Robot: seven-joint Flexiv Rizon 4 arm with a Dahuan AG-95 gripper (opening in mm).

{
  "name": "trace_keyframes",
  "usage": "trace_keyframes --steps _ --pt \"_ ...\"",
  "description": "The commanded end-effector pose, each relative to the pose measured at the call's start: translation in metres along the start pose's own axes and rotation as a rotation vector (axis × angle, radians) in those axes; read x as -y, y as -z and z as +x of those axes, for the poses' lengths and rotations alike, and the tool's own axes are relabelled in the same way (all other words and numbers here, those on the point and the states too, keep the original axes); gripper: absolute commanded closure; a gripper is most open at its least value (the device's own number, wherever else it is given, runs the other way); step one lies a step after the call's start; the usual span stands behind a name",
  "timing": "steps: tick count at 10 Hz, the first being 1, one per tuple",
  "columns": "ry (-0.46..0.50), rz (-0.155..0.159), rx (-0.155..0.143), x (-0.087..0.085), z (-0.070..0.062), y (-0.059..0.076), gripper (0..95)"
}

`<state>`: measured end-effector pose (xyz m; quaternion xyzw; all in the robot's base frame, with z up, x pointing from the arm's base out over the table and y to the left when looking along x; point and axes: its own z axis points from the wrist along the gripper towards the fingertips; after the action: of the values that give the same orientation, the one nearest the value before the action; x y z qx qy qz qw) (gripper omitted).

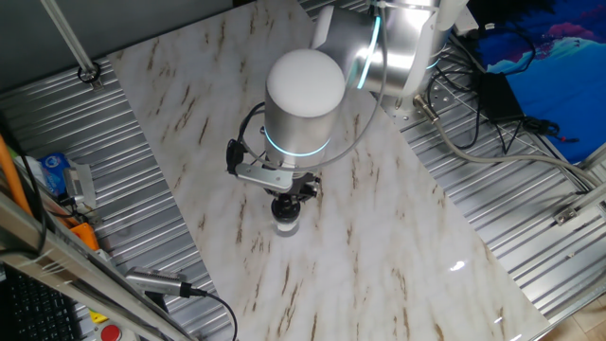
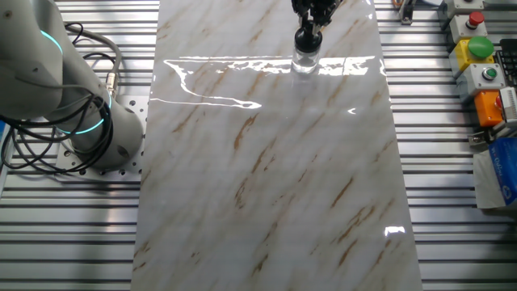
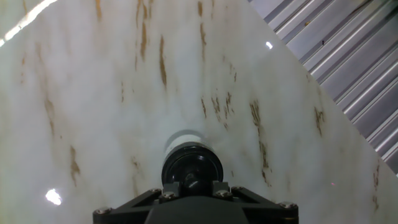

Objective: Screw the lid onto the jar

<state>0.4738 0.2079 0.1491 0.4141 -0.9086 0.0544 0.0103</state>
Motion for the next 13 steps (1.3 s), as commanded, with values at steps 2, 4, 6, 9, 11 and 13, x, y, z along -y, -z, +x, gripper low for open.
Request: trace_keyframes --steps 2,4,6,9,11,13 --pt "-0.003 0.002 -0.004 0.0000 0.0002 -0.0002 95.0" --pt "-0.007 0.005 -0.003 0.0007 0.0002 -0.0009 95.0" --pt "-0.009 0.006 -0.004 0.0017 0.0003 -0.0020 95.0" --pt "-0.016 0.006 -0.005 0.0023 0.0004 -0.0026 95.0" --pt "-0.019 0.006 -0.004 0.0024 0.0004 -0.0027 95.0" --pt "-0.022 0.006 -0.004 0.0026 0.0002 -0.0030 95.0"
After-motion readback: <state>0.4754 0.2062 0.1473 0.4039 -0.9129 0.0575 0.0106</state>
